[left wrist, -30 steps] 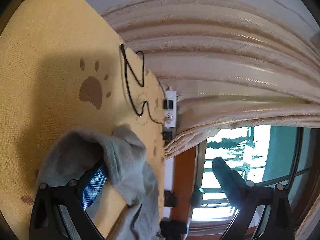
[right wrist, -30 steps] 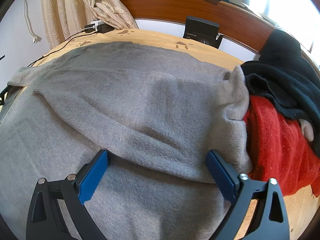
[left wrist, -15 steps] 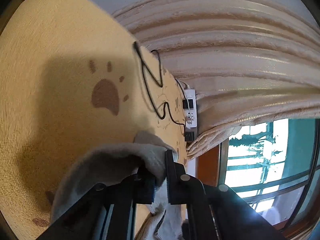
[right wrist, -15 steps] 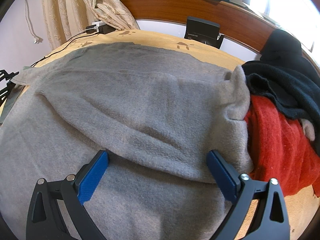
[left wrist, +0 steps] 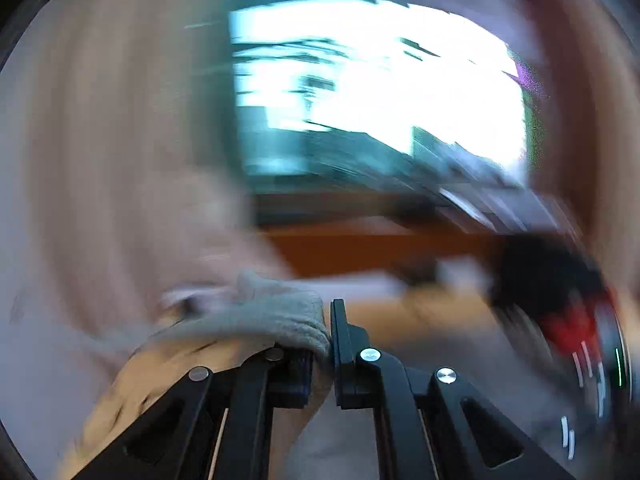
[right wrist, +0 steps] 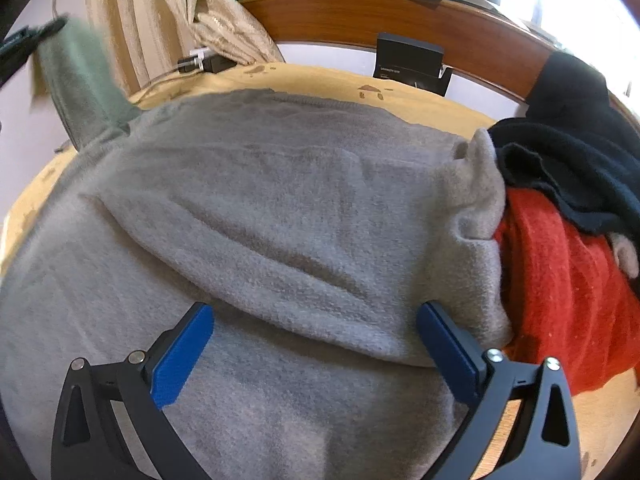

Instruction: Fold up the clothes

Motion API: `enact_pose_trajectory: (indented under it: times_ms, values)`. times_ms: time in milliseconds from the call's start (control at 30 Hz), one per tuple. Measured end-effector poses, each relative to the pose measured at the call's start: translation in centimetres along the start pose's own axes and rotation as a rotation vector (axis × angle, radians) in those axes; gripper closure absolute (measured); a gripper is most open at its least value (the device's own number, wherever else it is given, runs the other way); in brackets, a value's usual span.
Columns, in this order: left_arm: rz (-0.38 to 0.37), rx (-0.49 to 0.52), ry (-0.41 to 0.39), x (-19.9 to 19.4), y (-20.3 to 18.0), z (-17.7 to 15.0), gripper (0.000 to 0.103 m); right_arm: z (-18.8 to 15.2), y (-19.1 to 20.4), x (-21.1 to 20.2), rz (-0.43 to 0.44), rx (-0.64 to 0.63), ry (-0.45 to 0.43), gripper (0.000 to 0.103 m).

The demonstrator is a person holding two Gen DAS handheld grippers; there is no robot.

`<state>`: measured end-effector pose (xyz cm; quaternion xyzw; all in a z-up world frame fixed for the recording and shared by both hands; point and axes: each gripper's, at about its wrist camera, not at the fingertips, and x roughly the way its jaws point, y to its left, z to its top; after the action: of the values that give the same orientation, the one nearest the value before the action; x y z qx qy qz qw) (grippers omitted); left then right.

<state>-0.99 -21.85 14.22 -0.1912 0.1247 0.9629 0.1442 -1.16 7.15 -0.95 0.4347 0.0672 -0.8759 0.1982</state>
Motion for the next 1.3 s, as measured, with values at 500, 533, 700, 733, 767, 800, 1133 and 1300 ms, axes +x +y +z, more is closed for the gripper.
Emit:
enact_pose_trajectory:
  times_ms: [500, 533, 700, 733, 767, 800, 1133, 1300]
  values:
    - [-0.158, 0.391, 0.426, 5.9, -9.7, -9.5, 0.094, -0.1, -2.7, -1.2, 0.145, 0.161, -0.066, 0.001]
    - [-0.163, 0.35, 0.429, 5.8, -8.6, -9.5, 0.094, -0.1, -2.8, -1.2, 0.147, 0.163, -0.067, 0.001]
    - [-0.107, 0.069, 0.422, 4.6, -2.5, -11.3, 0.094, -0.3, -3.5, -1.6, 0.179, 0.189, -0.091, 0.001]
    - [-0.084, 0.031, 0.421, 4.4, -1.6, -11.7, 0.094, -0.4, -3.8, -2.0, 0.19, 0.207, -0.104, 0.001]
    - [-0.062, -0.007, 0.419, 4.4, -0.7, -12.1, 0.094, -0.4, -4.1, -2.5, 0.193, 0.233, -0.121, 0.001]
    - [-0.042, -0.04, 0.416, 4.4, 0.2, -12.4, 0.094, -0.3, -4.4, -3.3, 0.189, 0.251, -0.143, 0.001]
    - [-0.025, -0.28, 0.417, 5.8, 4.0, -14.5, 0.094, 3.3, 1.1, -3.5, -0.26, -0.432, -0.071, 0.039]
    - [-0.033, -0.34, 0.41, 5.7, 4.9, -14.8, 0.094, 5.6, 0.1, 1.2, -0.219, -0.436, 0.037, 0.046]
